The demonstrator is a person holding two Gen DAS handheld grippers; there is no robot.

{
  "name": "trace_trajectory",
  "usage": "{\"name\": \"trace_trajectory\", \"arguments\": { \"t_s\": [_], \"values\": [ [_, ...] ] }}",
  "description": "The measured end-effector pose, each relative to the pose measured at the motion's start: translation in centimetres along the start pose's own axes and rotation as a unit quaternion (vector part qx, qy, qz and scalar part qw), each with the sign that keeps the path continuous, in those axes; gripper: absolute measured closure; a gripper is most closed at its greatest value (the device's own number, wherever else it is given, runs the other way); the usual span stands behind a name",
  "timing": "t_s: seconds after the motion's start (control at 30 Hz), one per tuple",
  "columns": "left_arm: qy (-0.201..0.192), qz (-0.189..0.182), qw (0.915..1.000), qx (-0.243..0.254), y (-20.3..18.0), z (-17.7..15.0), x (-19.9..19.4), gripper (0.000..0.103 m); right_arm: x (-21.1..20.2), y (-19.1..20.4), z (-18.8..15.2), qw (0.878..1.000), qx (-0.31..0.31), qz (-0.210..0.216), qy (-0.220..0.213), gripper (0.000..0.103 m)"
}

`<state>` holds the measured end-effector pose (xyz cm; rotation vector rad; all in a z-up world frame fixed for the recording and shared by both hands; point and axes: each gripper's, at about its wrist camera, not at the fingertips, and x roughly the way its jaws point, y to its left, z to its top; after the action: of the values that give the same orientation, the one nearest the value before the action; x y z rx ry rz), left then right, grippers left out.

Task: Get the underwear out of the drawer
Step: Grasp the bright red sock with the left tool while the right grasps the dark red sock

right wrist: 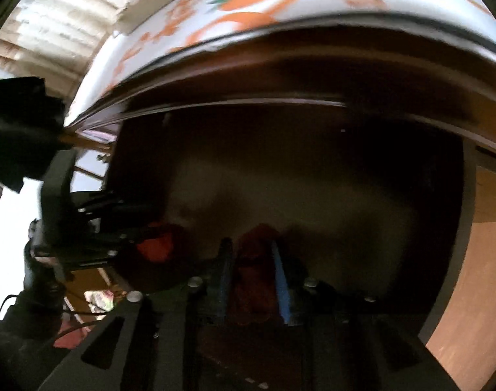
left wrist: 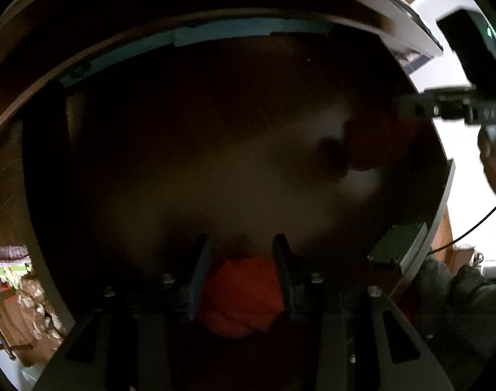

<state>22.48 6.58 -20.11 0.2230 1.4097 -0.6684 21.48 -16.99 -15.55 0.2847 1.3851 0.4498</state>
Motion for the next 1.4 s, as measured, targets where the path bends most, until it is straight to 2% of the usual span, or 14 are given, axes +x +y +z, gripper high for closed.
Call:
{"name": "trace_trajectory", "arguments": {
  "t_s": [0.1, 0.17, 0.27, 0.4, 0.47, 0.6, 0.83, 0.9, 0.93, 1.03, 1.17, 1.23, 1.33, 1.4],
  "values": [
    [-0.008, 0.009, 0.9999, -0.002, 0.0, -0.2, -0.5, 0.063, 0.5, 0.2, -0.7, 1.000, 0.000, -0.006, -0.009, 0.051],
    [-0.011, 0.012, 0.9999, 0.000, 0.3, -0.5, -1.2, 0.060, 0.4, 0.2, -0.9, 1.000, -0.002, -0.009, -0.016, 0.046],
    [-0.007, 0.021, 0.9998, 0.004, 0.5, -1.0, -1.8, 0.046, 0.9, 1.1, -1.0, 0.999, -0.020, -0.027, -0.013, 0.046],
    [0.001, 0.043, 0.9990, 0.016, 0.7, -1.5, -2.6, 0.043, 0.3, -1.0, 1.5, 0.996, -0.056, -0.072, -0.014, 0.046],
    [0.006, 0.048, 0.9986, 0.021, 0.7, -1.8, -2.7, 0.034, 1.7, 0.3, 1.8, 0.991, -0.093, -0.097, -0.004, 0.046],
    [0.024, 0.060, 0.9974, 0.032, -0.9, -2.3, -1.7, 0.033, 3.7, 0.1, 2.5, 0.982, -0.134, -0.134, 0.020, 0.046],
    [0.057, 0.056, 0.9952, 0.057, -1.6, -2.1, 0.0, 0.032, 5.1, 0.4, 3.7, 0.979, -0.144, -0.146, 0.015, 0.046],
    [0.062, 0.050, 0.9948, 0.064, -1.7, -2.3, 0.1, 0.032, 5.3, 0.4, 3.7, 0.976, -0.148, -0.160, 0.017, 0.057],
    [0.066, 0.044, 0.9946, 0.066, -1.8, -2.3, 0.3, 0.027, 5.5, 0.3, 3.6, 0.974, -0.149, -0.167, 0.019, 0.058],
    [0.079, 0.040, 0.9928, 0.081, -2.4, -2.2, 1.0, 0.022, 4.9, 0.0, 3.5, 0.980, -0.134, -0.148, 0.012, 0.063],
    [0.087, 0.039, 0.9916, 0.088, -2.7, -1.2, 1.7, 0.017, 3.3, 0.2, 3.2, 0.985, -0.126, -0.114, -0.019, 0.079],
    [0.090, 0.050, 0.9909, 0.086, -2.7, -1.0, 2.0, 0.018, 2.4, 0.2, 2.9, 0.988, -0.122, -0.085, -0.037, 0.079],
    [0.103, 0.074, 0.9881, 0.087, -2.8, -0.8, 2.4, 0.025, 1.2, 0.3, 2.1, 0.990, -0.113, -0.054, -0.060, 0.079],
    [0.106, 0.078, 0.9875, 0.088, -2.6, -0.6, 2.3, 0.046, 0.7, -0.1, 1.7, 0.991, -0.107, -0.040, -0.071, 0.079]
  ]
}}
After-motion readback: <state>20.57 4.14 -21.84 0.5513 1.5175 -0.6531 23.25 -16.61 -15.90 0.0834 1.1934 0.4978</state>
